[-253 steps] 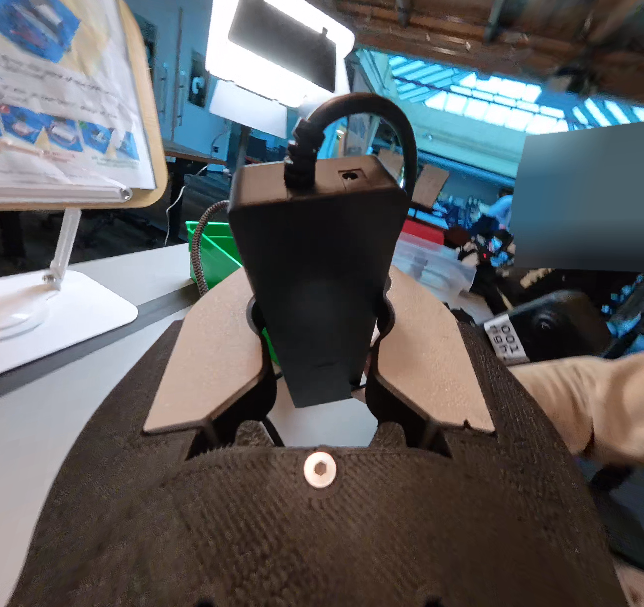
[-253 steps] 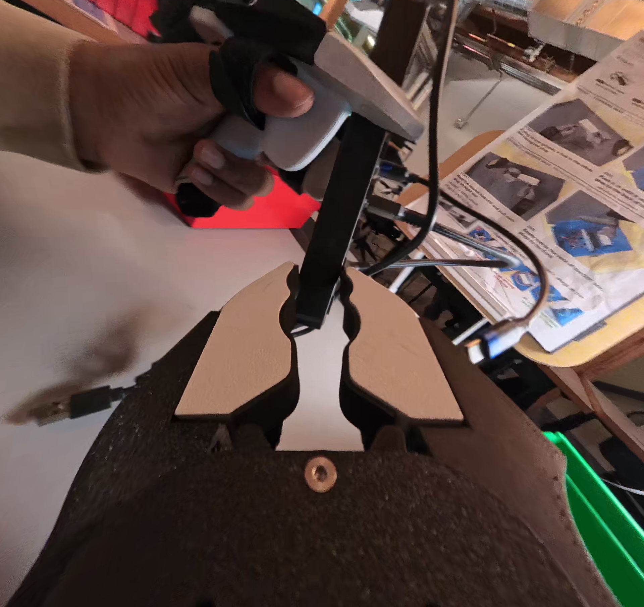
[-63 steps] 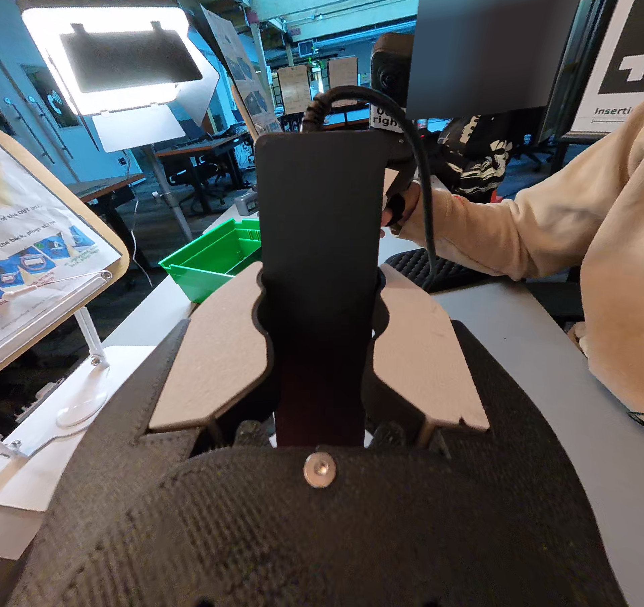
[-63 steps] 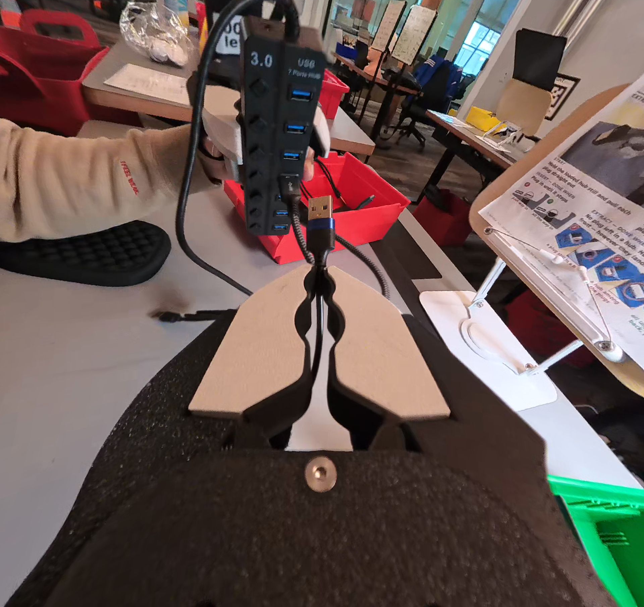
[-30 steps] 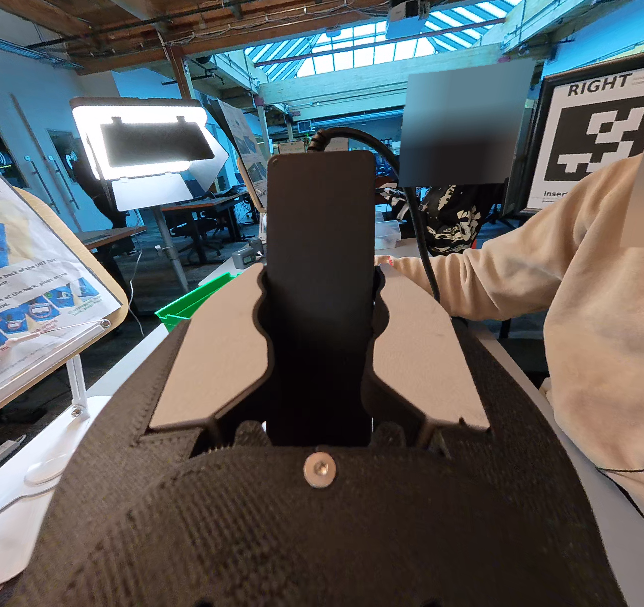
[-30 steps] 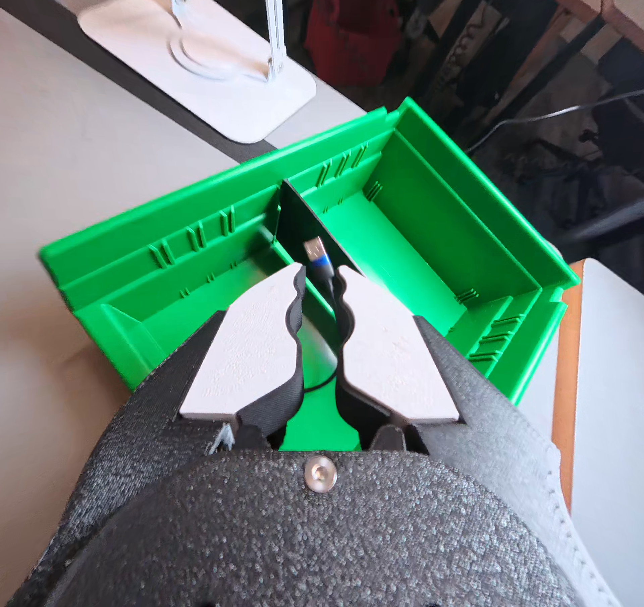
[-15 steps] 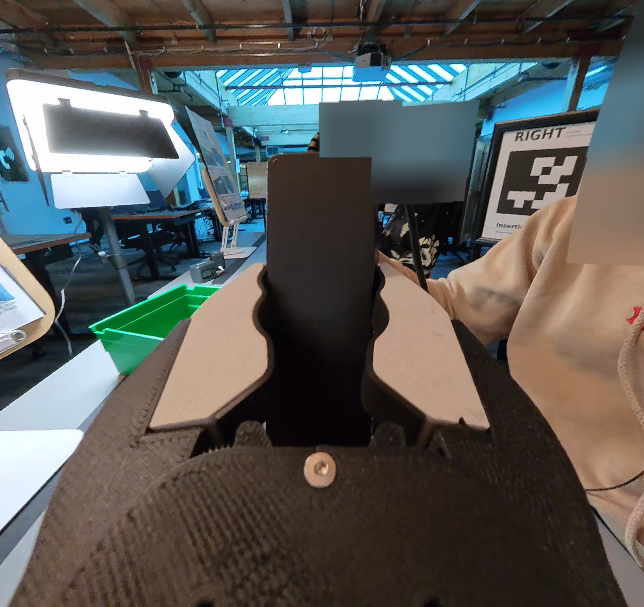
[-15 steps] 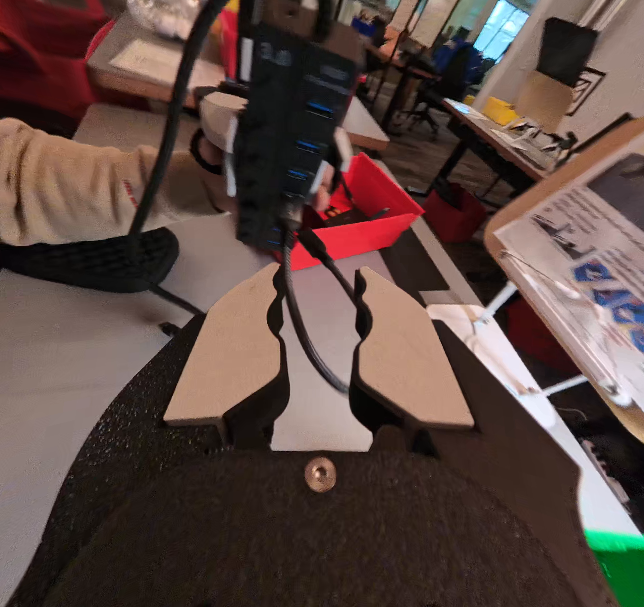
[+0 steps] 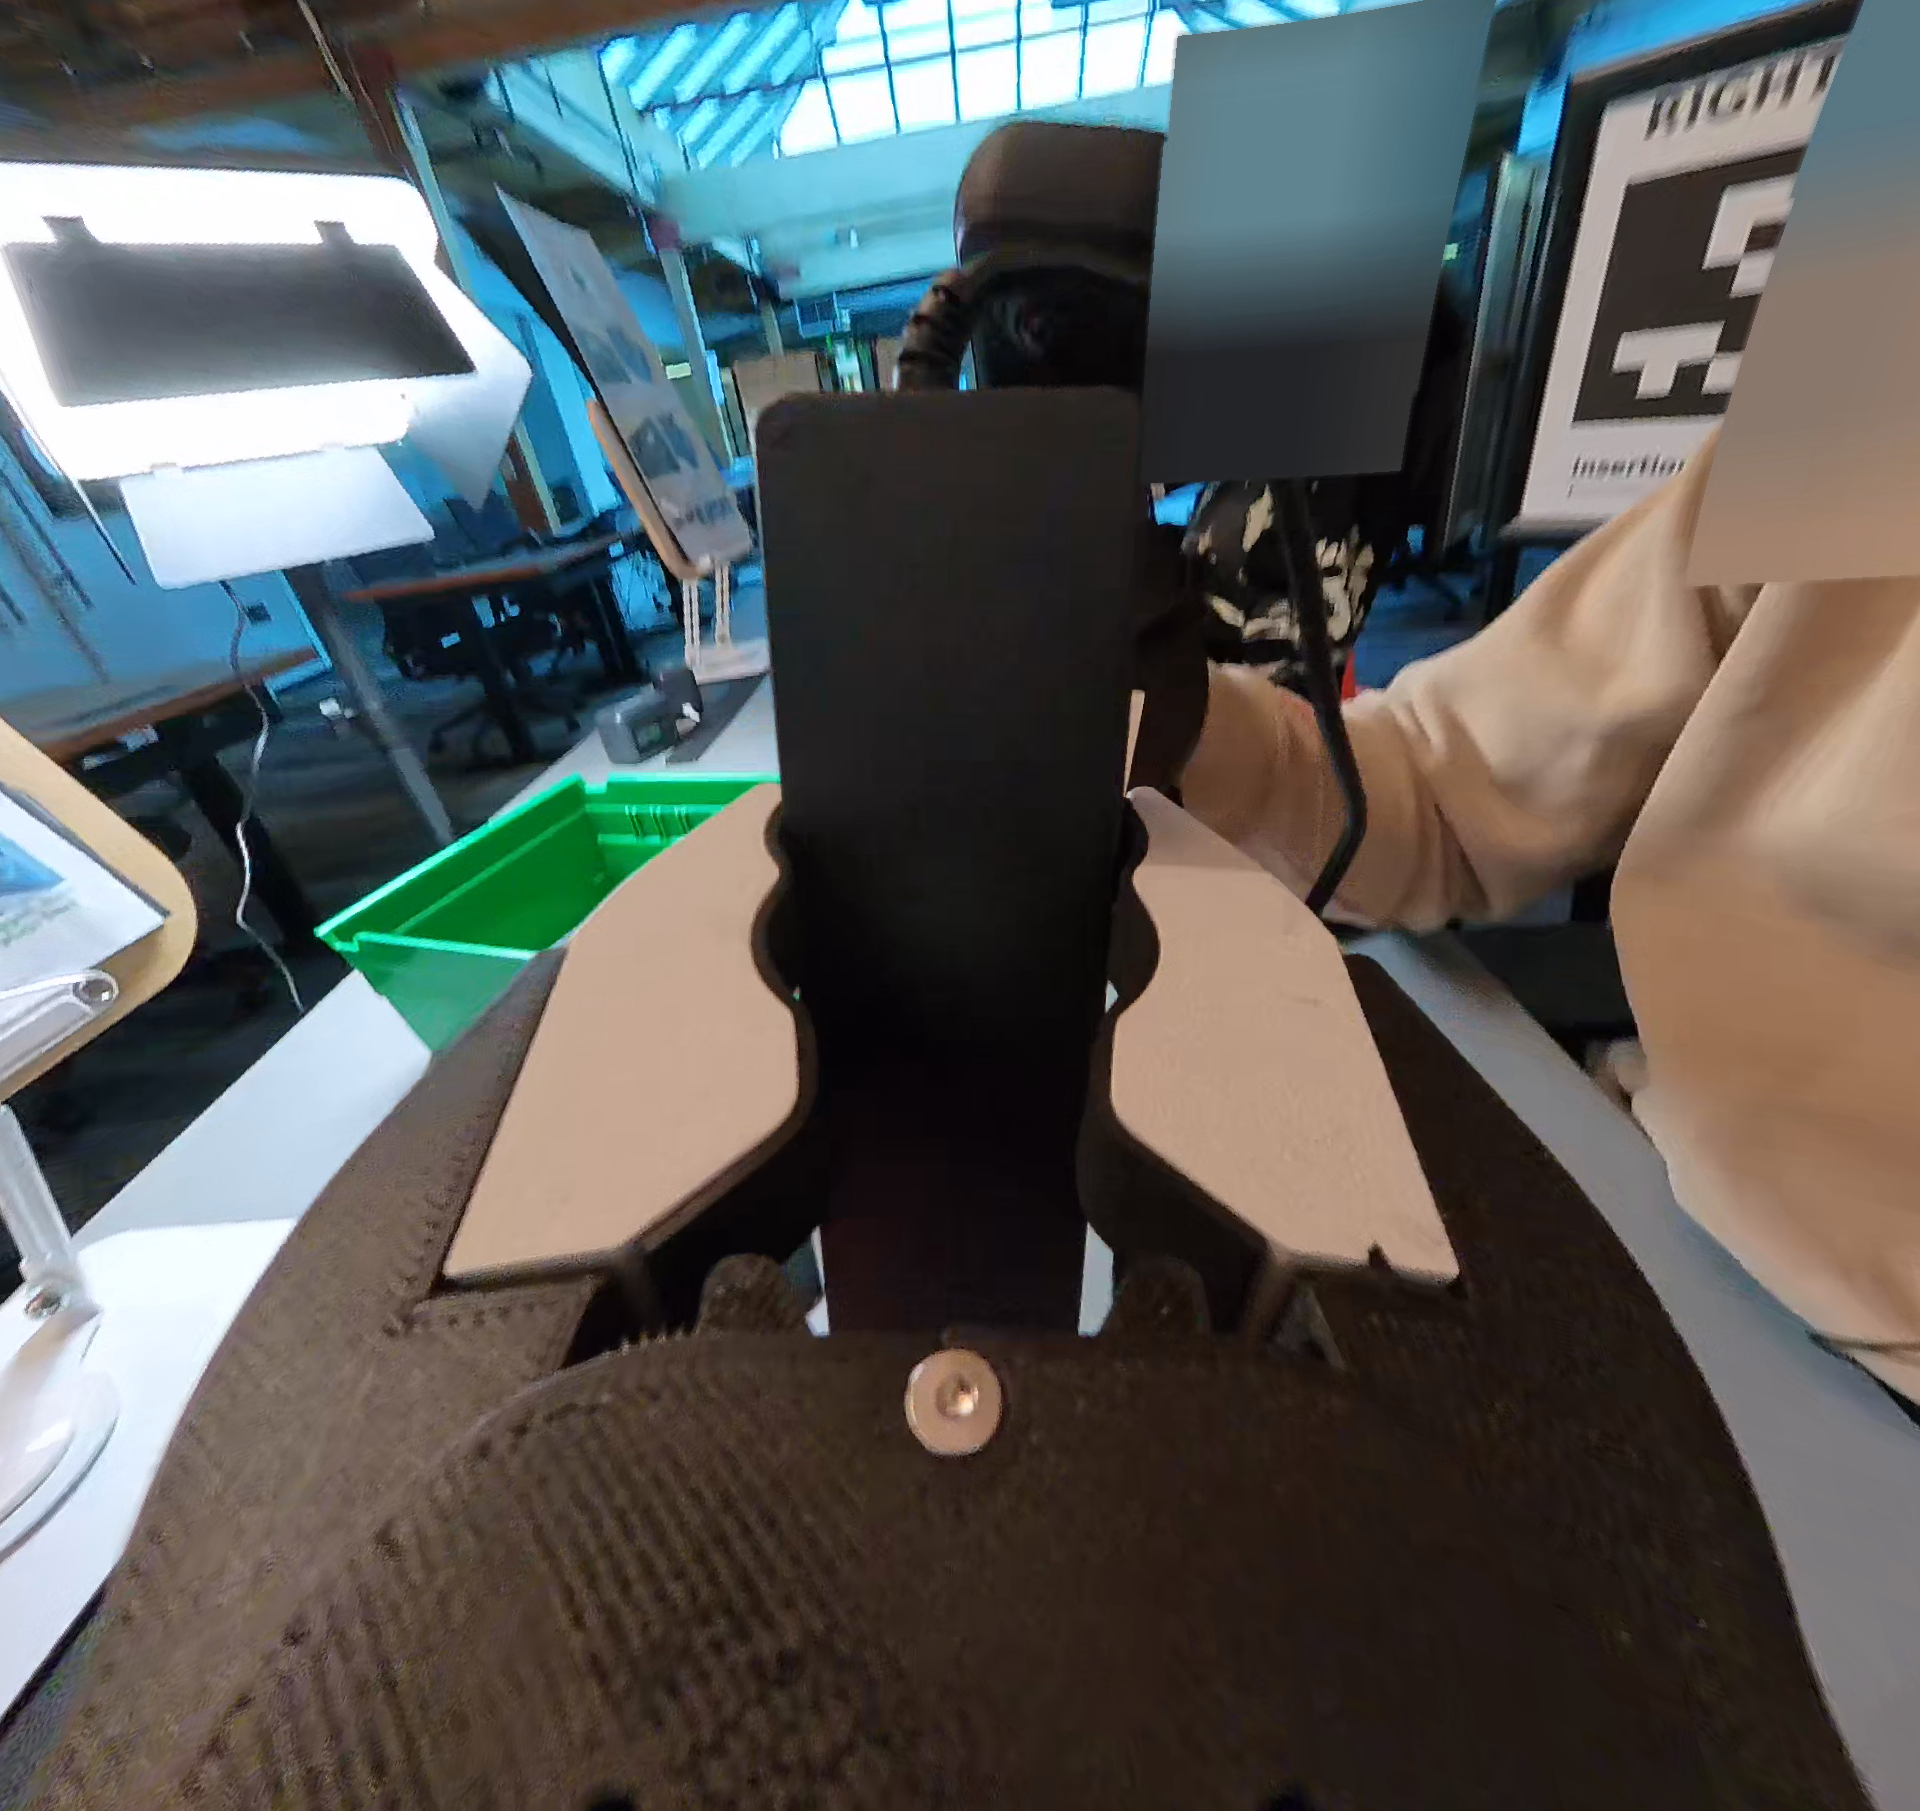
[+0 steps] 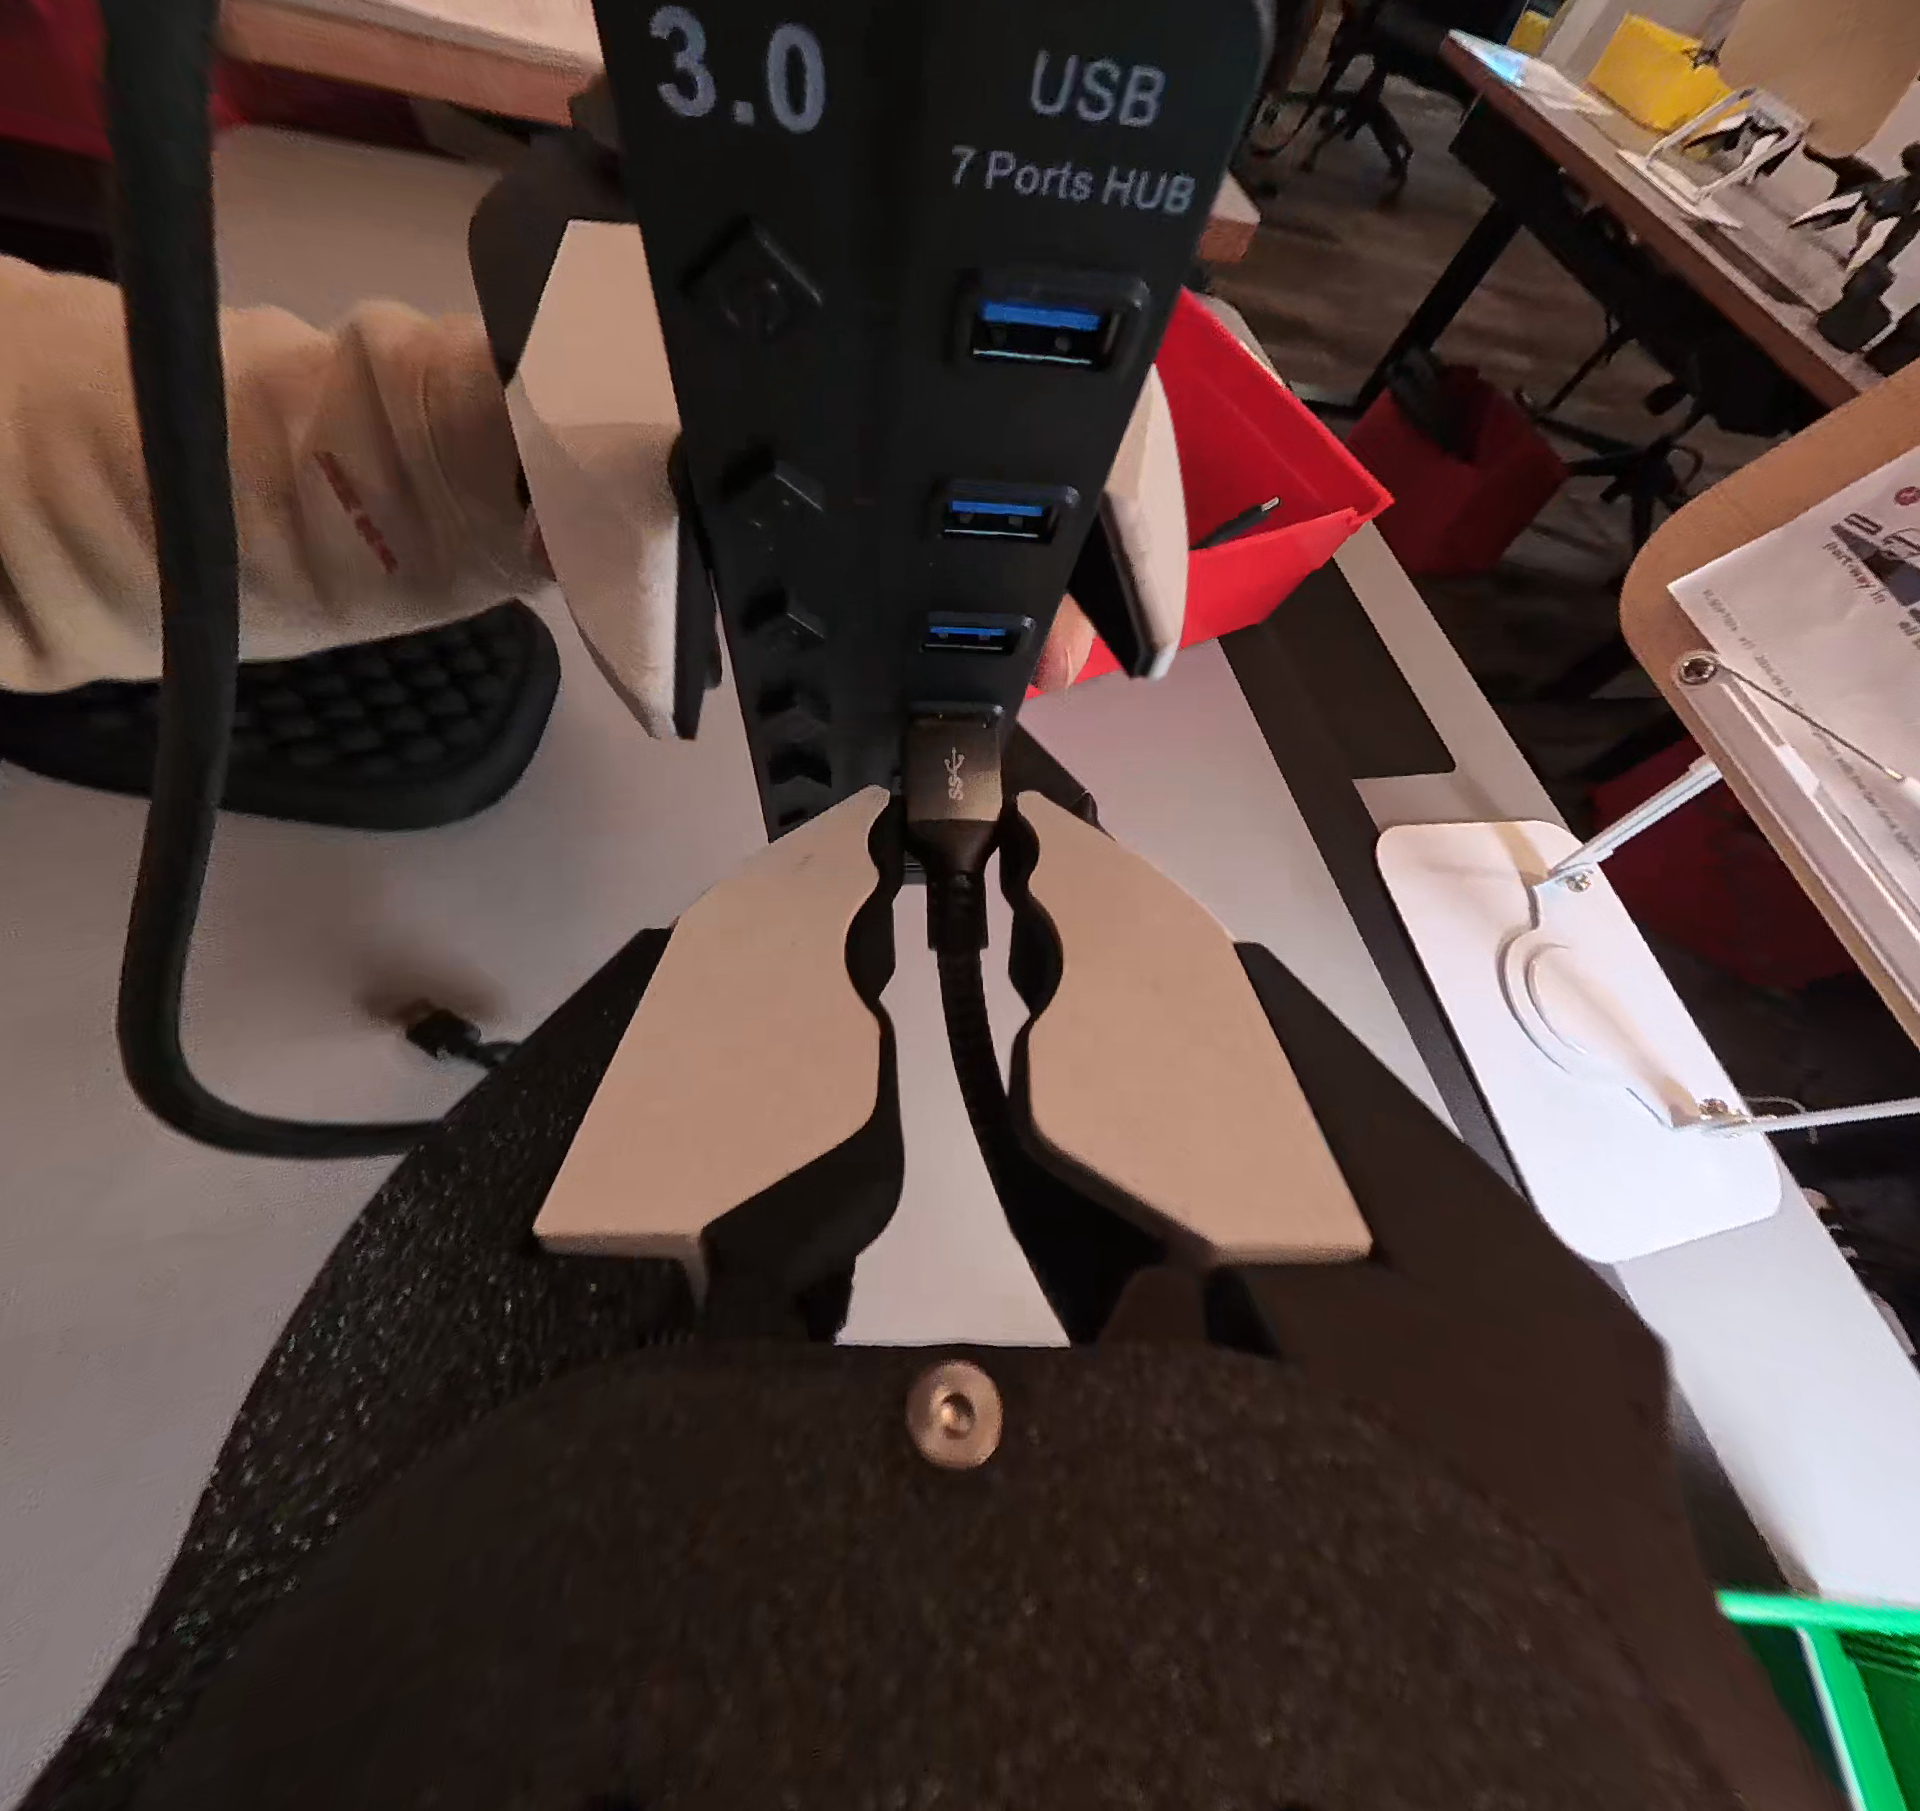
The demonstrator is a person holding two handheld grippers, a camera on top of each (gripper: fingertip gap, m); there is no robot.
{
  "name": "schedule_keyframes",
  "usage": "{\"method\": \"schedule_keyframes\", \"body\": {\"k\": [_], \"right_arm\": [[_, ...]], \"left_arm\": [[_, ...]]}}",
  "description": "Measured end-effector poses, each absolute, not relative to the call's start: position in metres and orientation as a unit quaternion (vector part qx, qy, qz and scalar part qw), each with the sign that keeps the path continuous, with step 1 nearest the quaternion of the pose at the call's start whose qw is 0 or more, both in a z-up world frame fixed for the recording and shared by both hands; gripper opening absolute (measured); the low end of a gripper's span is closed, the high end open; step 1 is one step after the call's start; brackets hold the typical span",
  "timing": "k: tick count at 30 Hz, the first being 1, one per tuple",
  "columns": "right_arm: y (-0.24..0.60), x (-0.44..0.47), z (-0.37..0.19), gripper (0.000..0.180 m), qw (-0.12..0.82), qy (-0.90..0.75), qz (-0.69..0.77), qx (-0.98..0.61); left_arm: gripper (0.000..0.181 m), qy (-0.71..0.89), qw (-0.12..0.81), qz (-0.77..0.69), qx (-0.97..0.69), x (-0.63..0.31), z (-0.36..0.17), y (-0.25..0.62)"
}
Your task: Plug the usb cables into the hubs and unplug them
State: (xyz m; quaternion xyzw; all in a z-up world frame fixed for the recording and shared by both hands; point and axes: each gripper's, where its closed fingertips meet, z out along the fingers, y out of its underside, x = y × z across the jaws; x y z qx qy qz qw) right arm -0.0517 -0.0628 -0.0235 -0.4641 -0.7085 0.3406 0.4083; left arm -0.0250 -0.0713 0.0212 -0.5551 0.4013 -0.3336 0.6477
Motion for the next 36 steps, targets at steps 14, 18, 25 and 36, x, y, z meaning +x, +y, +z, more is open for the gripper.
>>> {"method": "schedule_keyframes", "body": {"k": [14,18,25,36], "right_arm": [[-0.065,-0.045,-0.011,0.022,0.390,-0.679,0.424,-0.455],[-0.068,-0.046,-0.007,0.006,0.397,-0.671,0.442,-0.444],[-0.066,-0.049,-0.004,0.001,0.416,-0.657,0.456,-0.433],[-0.059,-0.022,0.057,0.018,0.534,-0.588,0.494,-0.353]], "left_arm": [[0.059,0.428,0.617,-0.292,-0.592,-0.020,-0.001,-0.063],[0.058,0.406,0.630,-0.317,-0.582,-0.021,0.004,-0.060],[0.058,0.396,0.636,-0.326,-0.577,-0.025,0.007,-0.060],[0.057,0.227,0.740,-0.367,-0.516,-0.083,0.056,-0.049]]}}
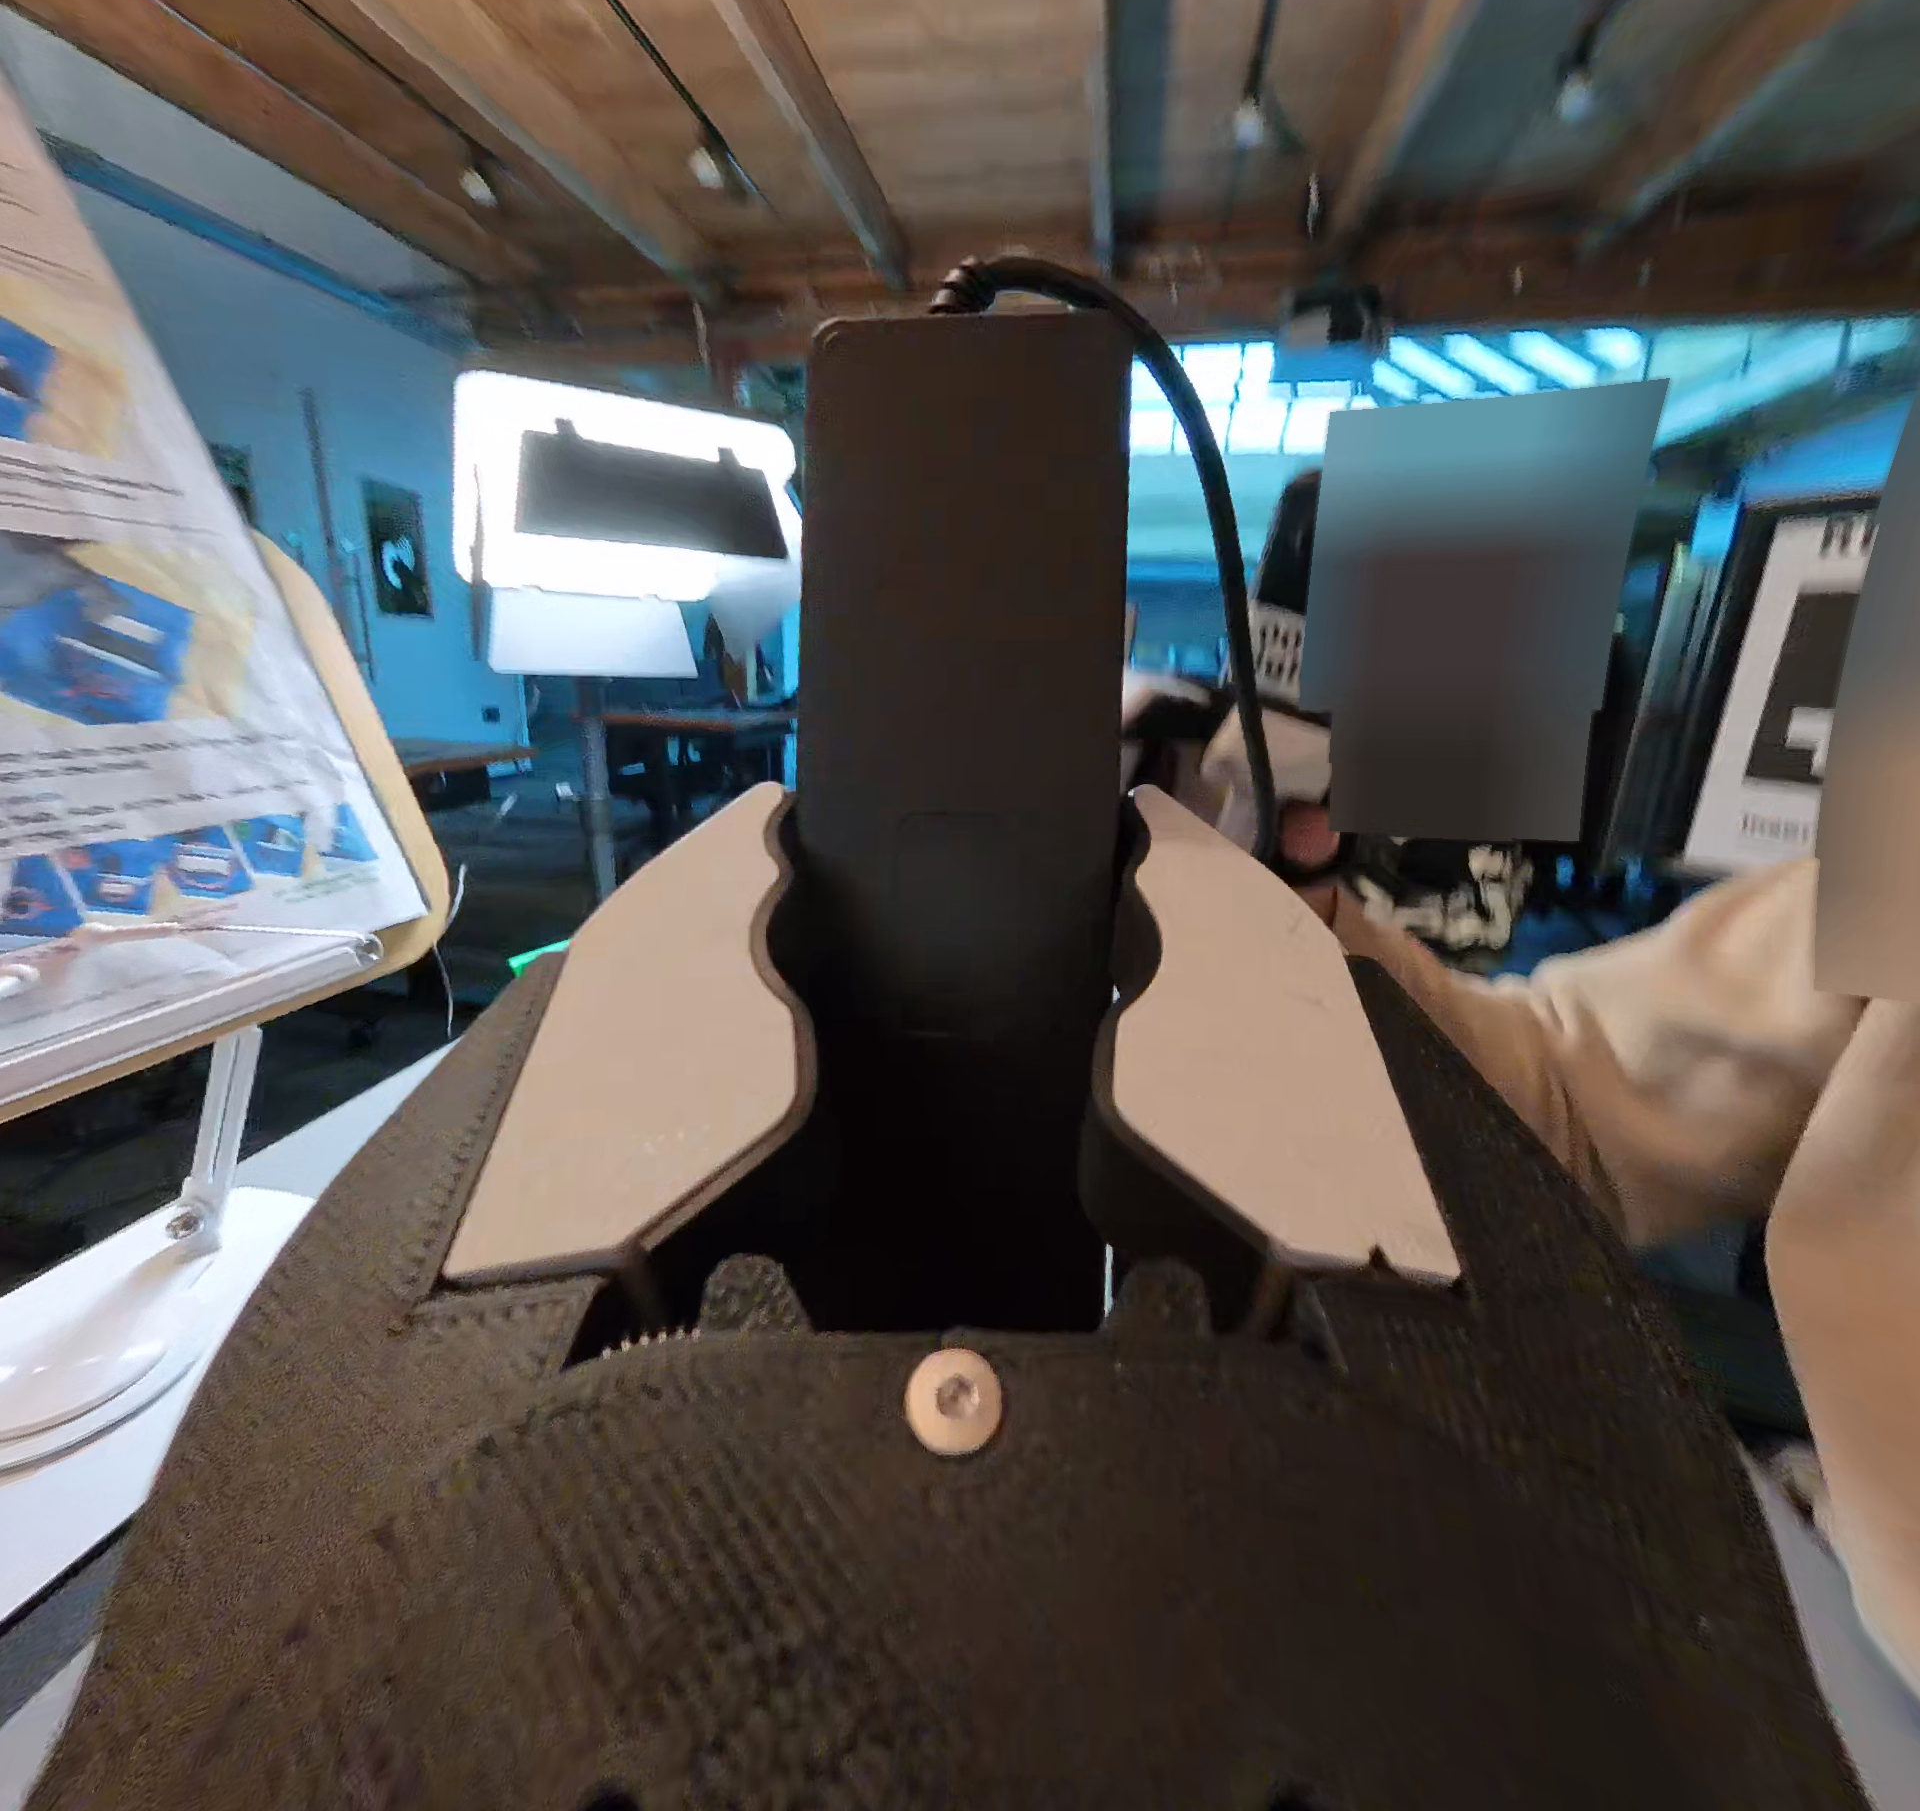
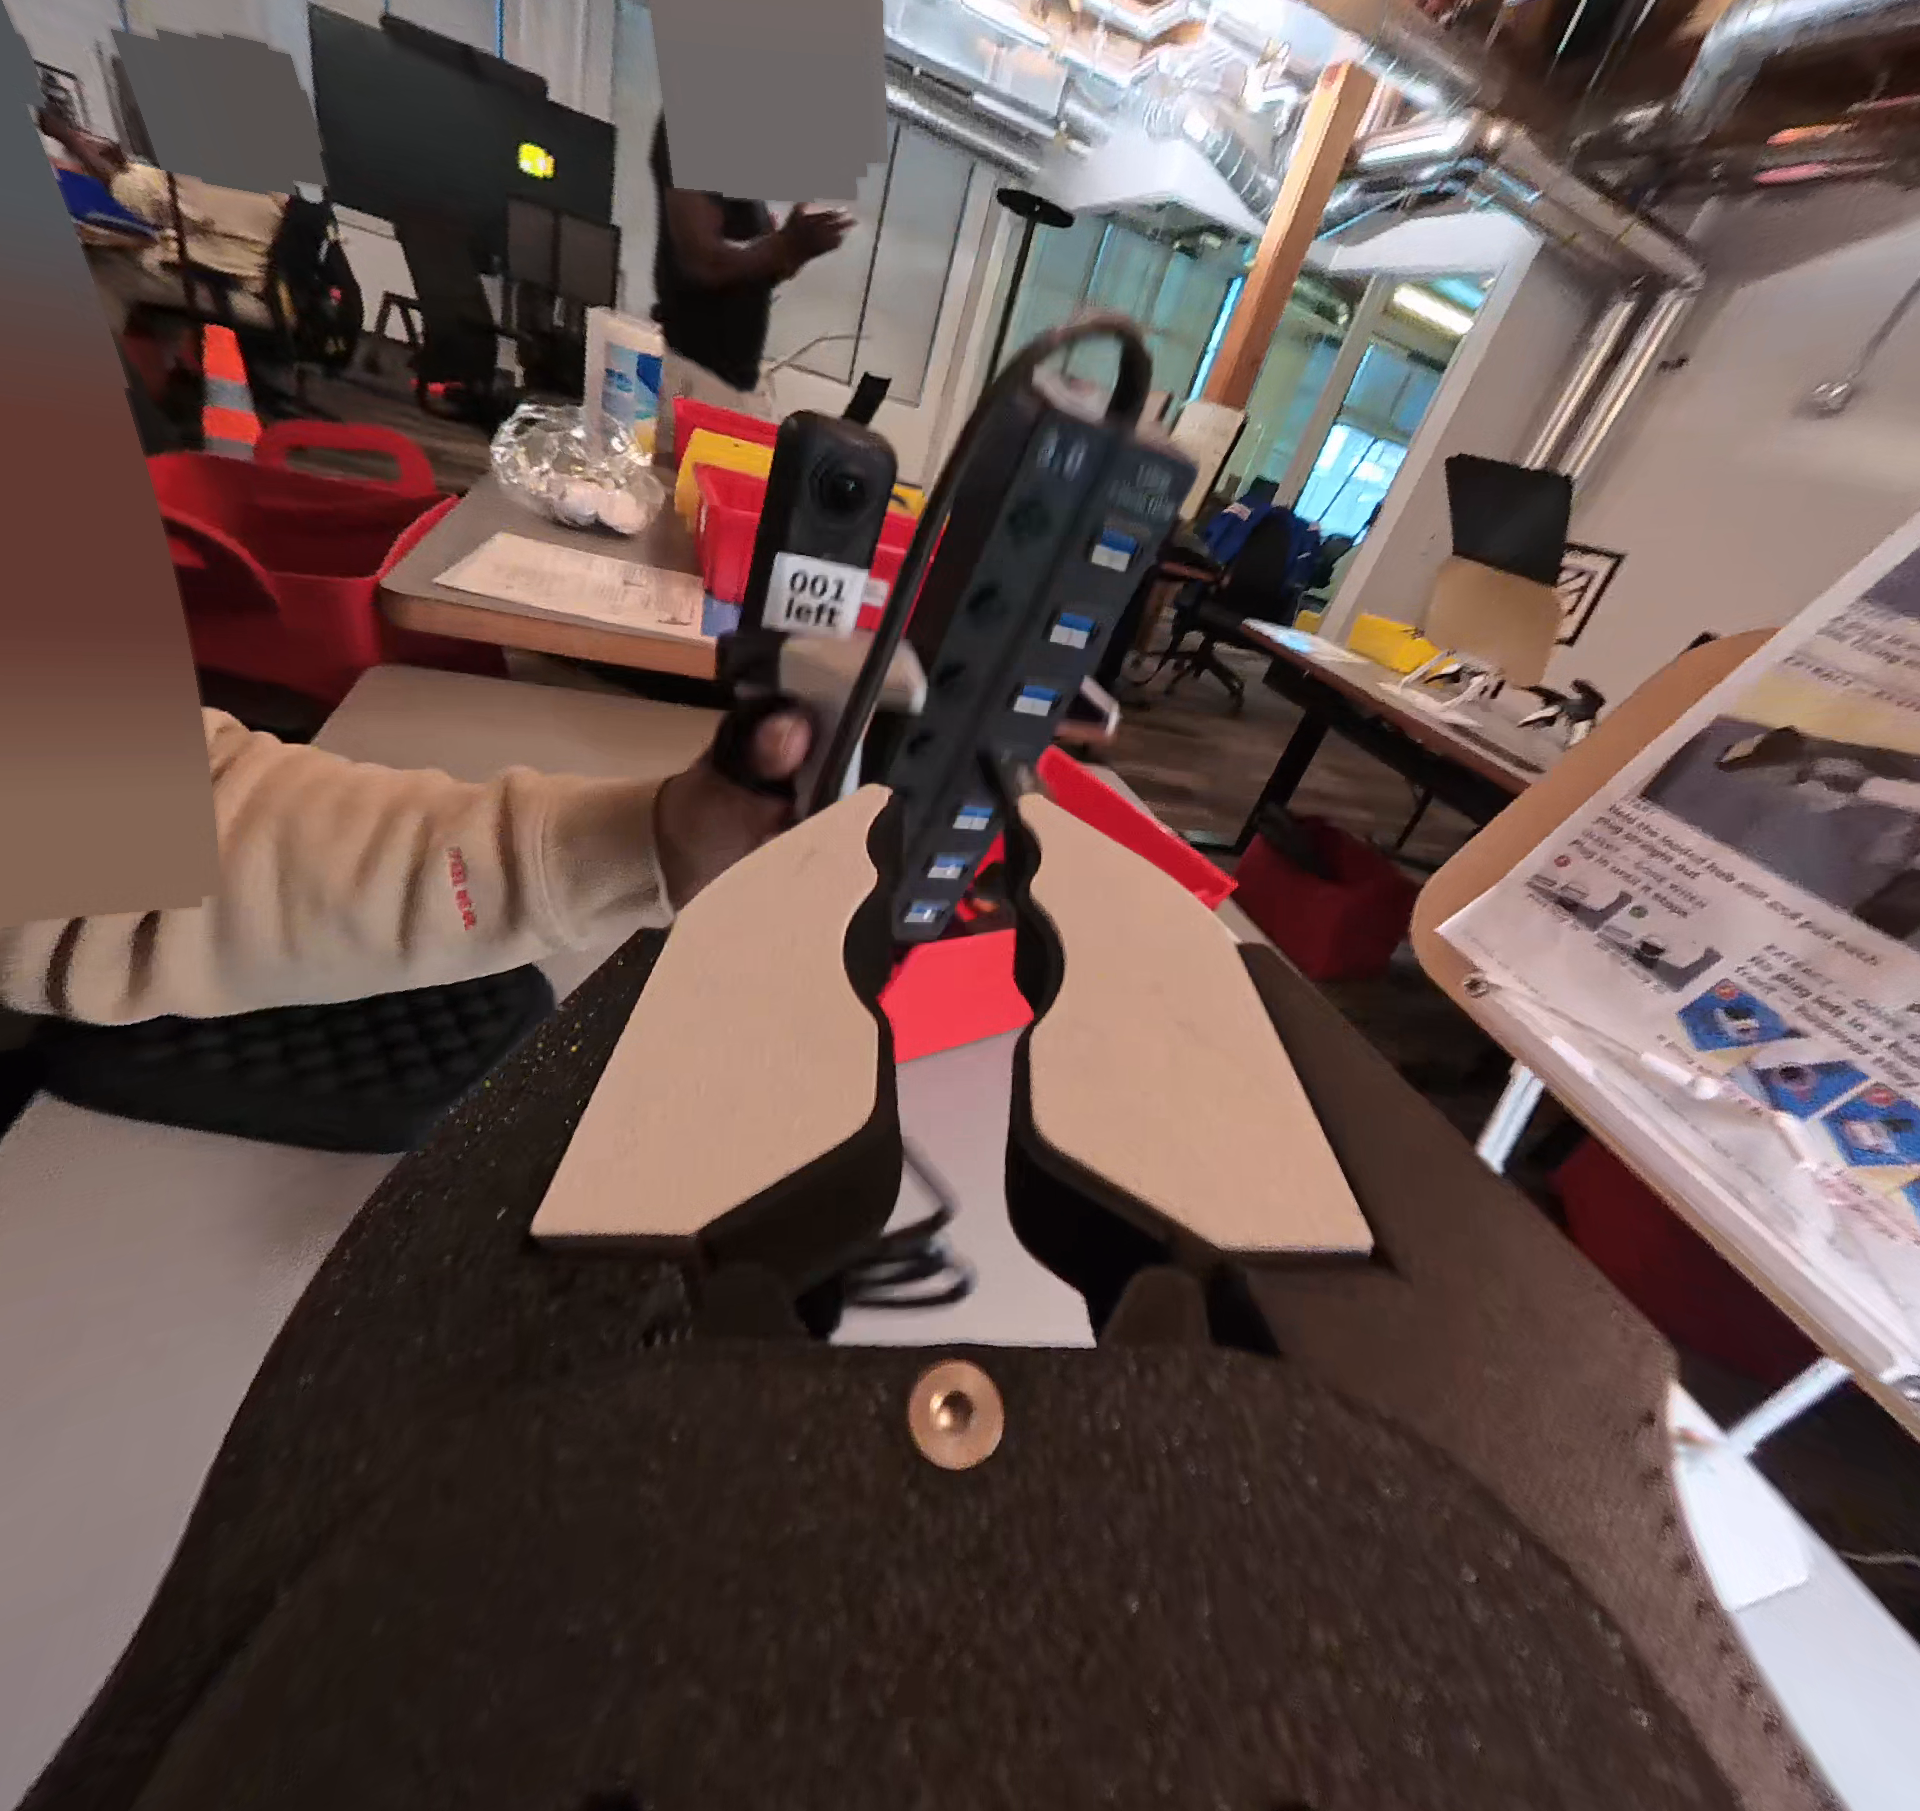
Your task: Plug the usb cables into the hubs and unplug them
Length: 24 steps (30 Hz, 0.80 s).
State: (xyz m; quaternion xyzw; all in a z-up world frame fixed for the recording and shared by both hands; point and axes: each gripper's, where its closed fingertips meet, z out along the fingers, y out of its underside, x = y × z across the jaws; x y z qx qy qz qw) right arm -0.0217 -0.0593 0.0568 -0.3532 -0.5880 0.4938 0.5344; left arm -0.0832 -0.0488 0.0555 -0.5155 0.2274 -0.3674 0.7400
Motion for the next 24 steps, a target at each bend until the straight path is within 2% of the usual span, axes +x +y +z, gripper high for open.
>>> {"method": "schedule_keyframes", "body": {"k": [4,10,15,17,24], "right_arm": [[-0.066,-0.043,0.025,0.020,0.474,-0.600,0.522,-0.377],[-0.077,-0.062,0.007,0.038,0.430,-0.569,0.579,-0.396],[-0.071,-0.050,0.027,0.030,0.430,-0.535,0.617,-0.385],[-0.069,-0.049,0.029,0.017,0.442,-0.536,0.608,-0.384],[-0.067,-0.045,0.027,0.014,0.444,-0.559,0.587,-0.382]], "left_arm": [[0.057,0.170,0.770,-0.409,-0.459,-0.099,0.080,-0.060],[0.057,0.176,0.751,-0.483,-0.414,-0.072,0.089,-0.074],[0.057,0.215,0.726,-0.488,-0.434,-0.040,0.072,-0.072],[0.057,0.223,0.718,-0.493,-0.438,-0.032,0.067,-0.071],[0.058,0.240,0.704,-0.492,-0.452,-0.027,0.060,-0.069]]}}
